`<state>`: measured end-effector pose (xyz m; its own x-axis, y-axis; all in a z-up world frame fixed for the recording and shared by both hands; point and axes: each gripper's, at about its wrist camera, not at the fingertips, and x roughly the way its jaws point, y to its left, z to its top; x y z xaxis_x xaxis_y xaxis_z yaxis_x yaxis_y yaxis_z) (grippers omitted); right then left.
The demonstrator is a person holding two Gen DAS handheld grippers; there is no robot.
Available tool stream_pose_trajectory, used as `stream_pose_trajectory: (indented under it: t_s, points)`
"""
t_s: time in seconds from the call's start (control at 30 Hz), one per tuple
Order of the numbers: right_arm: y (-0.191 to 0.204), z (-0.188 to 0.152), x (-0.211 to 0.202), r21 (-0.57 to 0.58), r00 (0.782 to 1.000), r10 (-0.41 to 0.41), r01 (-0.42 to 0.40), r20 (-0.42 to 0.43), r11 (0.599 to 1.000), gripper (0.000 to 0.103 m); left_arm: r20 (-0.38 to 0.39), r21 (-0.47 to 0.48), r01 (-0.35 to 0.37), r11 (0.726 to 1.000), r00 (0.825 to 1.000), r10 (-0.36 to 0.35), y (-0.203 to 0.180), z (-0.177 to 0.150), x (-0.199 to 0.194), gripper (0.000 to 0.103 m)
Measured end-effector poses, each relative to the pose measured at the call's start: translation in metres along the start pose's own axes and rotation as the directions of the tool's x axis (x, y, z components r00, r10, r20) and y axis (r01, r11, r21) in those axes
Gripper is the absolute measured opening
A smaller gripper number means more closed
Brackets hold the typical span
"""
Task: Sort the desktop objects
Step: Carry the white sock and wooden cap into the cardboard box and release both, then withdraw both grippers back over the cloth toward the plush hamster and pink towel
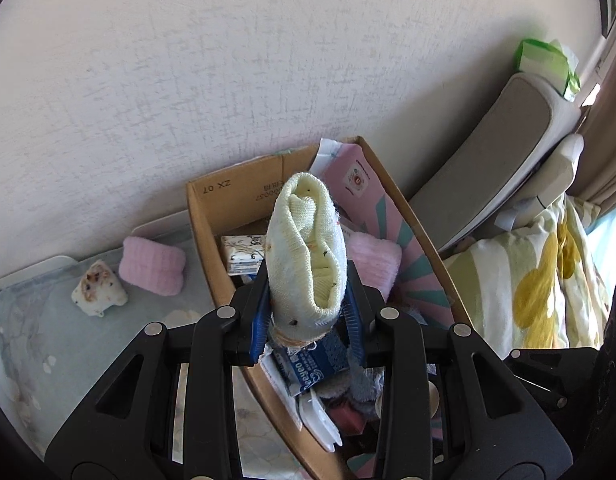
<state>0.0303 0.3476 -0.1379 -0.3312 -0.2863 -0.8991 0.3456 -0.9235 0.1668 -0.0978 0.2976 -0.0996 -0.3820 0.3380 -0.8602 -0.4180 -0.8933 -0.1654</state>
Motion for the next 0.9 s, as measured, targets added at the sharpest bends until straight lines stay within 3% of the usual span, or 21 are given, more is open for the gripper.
stream_pose_trajectory:
  t_s: [0.43,0.47,0.5,0.53,0.57,0.6,0.63,0.7,0.9]
  points:
    - [-0.008,0.004,0.006,0.06,1.0,-0.001,0.001,0.0,0.998,0.031,-0.012,0.034,0.011,0.999,1.0,-0.01,-0.002,0.009,0.012,0.032]
    - [-0.009,0.005,0.007,0.072,1.0,-0.006,0.006,-0.005,0.997,0.032,-0.012,0.034,0.01,0.999,1.0,-0.01,-0.002,0.009,0.012,0.032]
    - [-0.009,0.007,0.01,0.078,1.0,-0.009,0.01,-0.012,0.997,0.041,-0.019,0.034,0.016,0.999,1.0,-0.015,-0.002,0.011,0.013,0.034]
    - [-0.009,0.008,0.012,0.085,1.0,-0.022,0.024,-0.021,0.996,0.046,-0.028,0.031,0.024,0.999,0.999,-0.023,-0.002,0.012,0.015,0.042]
    - [-0.009,0.009,0.013,0.087,0.999,-0.039,0.041,-0.029,0.995,0.059,-0.032,0.028,0.024,0.999,0.999,-0.023,-0.001,0.013,0.016,0.05]
    - [-0.009,0.01,0.015,0.086,0.998,-0.053,0.056,-0.037,0.995,0.068,-0.032,0.025,0.017,1.0,0.999,-0.016,-0.001,0.014,0.017,0.08]
    - [-0.008,0.011,0.015,0.083,0.997,-0.061,0.065,-0.043,0.994,0.071,-0.021,0.019,-0.007,1.0,1.0,0.008,0.0,0.015,0.016,0.103]
    - [-0.006,0.011,0.015,0.077,0.996,-0.079,0.082,-0.043,0.994,0.073,0.016,0.014,0.002,1.0,1.0,-0.002,0.003,0.015,0.009,0.103]
    - [0.001,0.013,0.015,0.093,0.994,-0.103,0.106,-0.032,0.99,0.073,0.028,-0.006,0.021,1.0,0.999,-0.021,0.016,0.014,-0.001,0.103]
